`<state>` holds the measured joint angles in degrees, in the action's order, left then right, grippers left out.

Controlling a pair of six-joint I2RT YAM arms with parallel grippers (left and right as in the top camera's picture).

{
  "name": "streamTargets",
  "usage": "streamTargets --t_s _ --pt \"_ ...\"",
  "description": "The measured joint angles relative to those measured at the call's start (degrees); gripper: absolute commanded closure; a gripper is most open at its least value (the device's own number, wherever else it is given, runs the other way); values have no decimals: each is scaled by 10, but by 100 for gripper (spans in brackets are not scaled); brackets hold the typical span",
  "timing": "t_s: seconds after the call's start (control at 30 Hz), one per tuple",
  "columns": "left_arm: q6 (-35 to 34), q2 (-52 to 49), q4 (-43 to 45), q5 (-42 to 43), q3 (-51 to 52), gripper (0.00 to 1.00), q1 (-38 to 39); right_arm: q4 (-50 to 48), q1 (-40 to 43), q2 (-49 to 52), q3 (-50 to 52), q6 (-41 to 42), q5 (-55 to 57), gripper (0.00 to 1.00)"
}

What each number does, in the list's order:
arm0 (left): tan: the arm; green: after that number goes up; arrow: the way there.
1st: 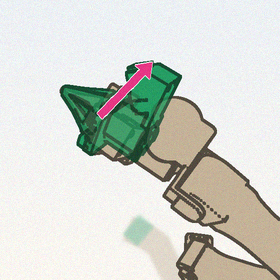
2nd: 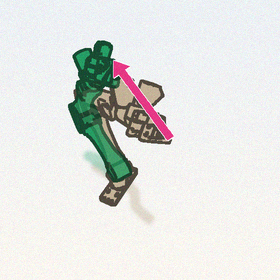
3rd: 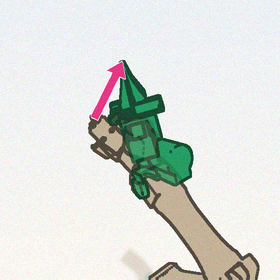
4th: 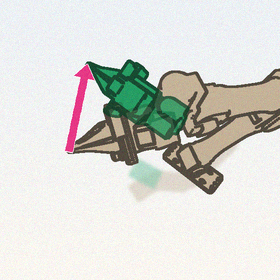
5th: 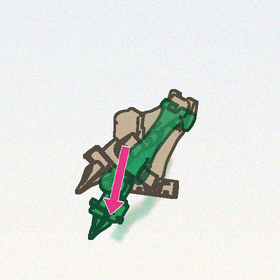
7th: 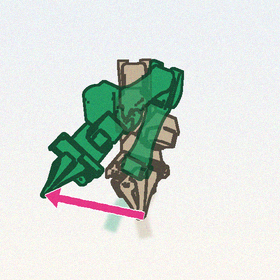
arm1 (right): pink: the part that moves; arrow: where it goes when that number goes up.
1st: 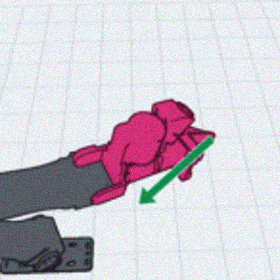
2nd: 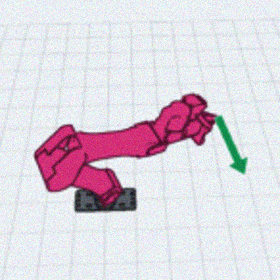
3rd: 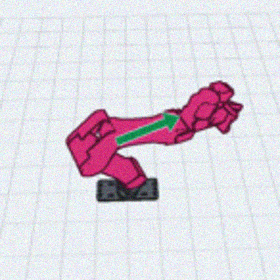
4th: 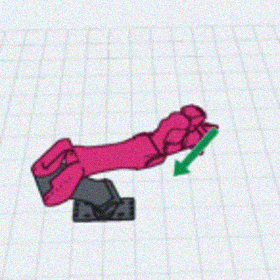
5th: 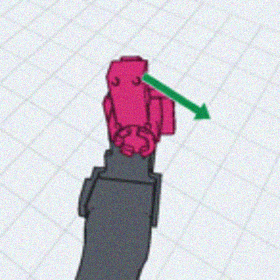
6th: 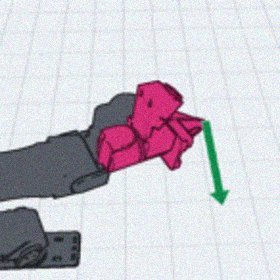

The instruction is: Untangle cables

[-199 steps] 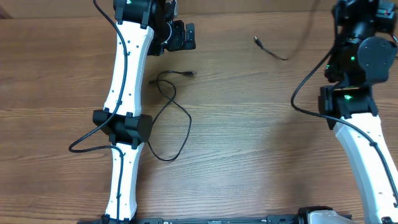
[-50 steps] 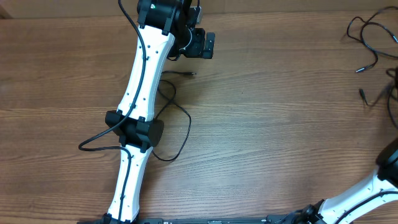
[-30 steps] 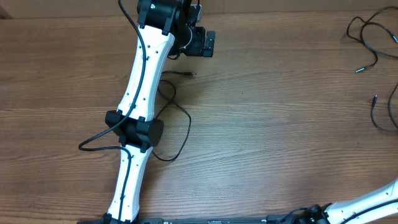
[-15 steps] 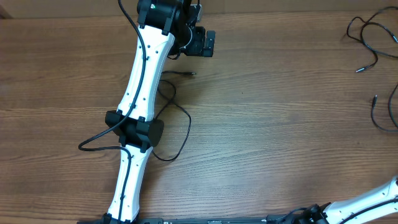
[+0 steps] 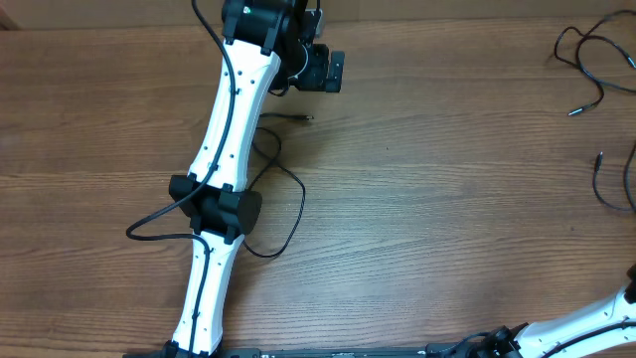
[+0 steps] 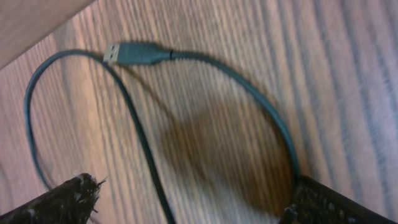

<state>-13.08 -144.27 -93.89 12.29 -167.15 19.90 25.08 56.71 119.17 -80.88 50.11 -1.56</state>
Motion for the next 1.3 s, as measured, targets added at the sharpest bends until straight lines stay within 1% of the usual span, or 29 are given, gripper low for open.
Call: streamTargets --t_s 0.23,0.37,0.47,0.57,0.67,0.83,0.87,0.9,0.93,0.97,1.0,1.13,1.3 --pt "0 0 10 -2 66 0 2 15 -20 -12 0 38 -34 0" --pt "0 0 21 -2 73 0 4 16 -46 -44 0 45 -41 0" --pt "0 0 28 -2 73 0 7 16 -68 -83 0 35 -42 0" --pt "0 0 29 -2 73 0 7 30 -96 -117 0 5 -45 0" --pt "0 0 30 -2 73 0 7 50 -125 -123 0 -23 -39 0" --pt "0 0 24 -2 73 1 7 60 -186 -123 0 -45 16 0" --pt "0 0 21 -2 73 0 7 61 -191 -123 0 -47 25 2" --pt "0 0 20 -2 73 0 7 65 -193 -123 0 -49 32 19" --pt "0 0 21 -2 73 0 7 73 -192 -123 0 -54 41 61" --pt "0 0 22 -2 73 0 7 75 -192 -123 0 -52 42 76" --pt "0 0 23 -2 73 0 7 81 -192 -123 1 -53 48 96" --pt "0 0 39 -2 73 0 7 68 -195 -123 21 -54 57 96" --pt "0 0 39 -2 73 0 7 30 -205 -123 88 -54 62 96"
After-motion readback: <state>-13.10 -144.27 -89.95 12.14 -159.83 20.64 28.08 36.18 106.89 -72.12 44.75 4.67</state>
